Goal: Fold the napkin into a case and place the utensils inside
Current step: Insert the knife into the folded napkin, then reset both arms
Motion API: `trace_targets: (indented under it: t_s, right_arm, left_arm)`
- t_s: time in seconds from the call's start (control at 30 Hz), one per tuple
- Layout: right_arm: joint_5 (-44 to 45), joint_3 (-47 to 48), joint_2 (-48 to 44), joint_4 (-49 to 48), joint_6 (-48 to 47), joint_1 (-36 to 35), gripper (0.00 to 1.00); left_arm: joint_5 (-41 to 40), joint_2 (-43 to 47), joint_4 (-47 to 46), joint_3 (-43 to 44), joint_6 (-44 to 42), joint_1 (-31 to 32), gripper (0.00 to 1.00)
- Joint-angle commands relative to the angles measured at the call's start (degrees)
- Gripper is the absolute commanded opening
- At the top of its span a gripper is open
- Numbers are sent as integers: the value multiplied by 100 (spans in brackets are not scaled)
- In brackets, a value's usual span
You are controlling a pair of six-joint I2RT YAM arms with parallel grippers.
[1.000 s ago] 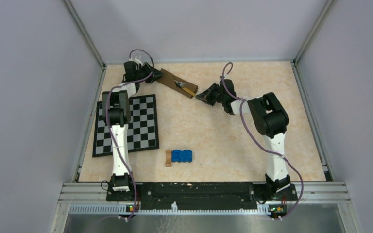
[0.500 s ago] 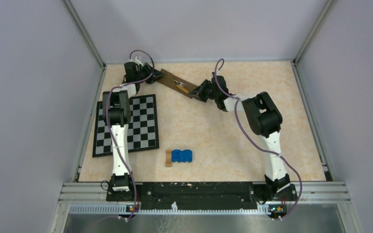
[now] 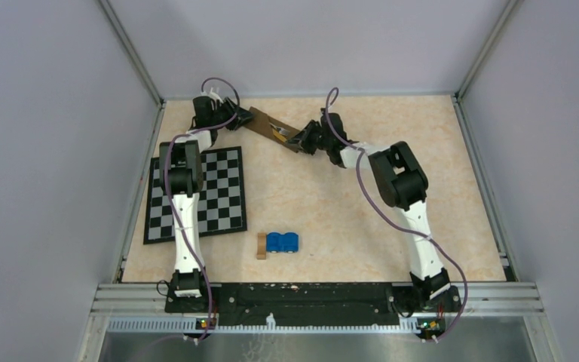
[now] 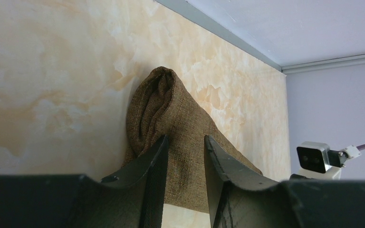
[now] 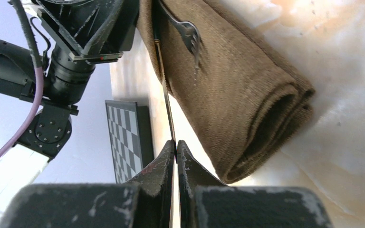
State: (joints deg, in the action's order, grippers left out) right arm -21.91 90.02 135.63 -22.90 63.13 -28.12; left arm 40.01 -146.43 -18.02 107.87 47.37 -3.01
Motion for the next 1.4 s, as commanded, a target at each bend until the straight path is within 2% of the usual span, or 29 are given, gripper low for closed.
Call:
trace_targets:
  t_s: [0.0,0.57,0.67,0.9,1.07,1.23,1.37]
  right_arm:
    - [-24,429,189,81,-170,-71,0]
    - [69,1164,604,526,-354,-80,0]
    - [143,1167,559,640,-435,-81,7]
    - [517,885,97,878,-534,-56,31]
    - [543,462,-466,909,-647,12,38]
    - [570,-86,-1385,1194,-985,79,43]
    - [707,-522,-2362,2029,-2039,80,50]
  left_arm:
    - [-12,206,-50,-13,-162,19,40]
    - [-54,233,48,37,-260,37,40]
    - [-59,235,70,39,-285,37,40]
    - [-72,262,129,47,-368,37,42]
    - [-81,331,182,80,-458,36,45]
    - [108,613,161,-1,-414,-51,53]
    - [329,1162,26,-362,-46,-224,60]
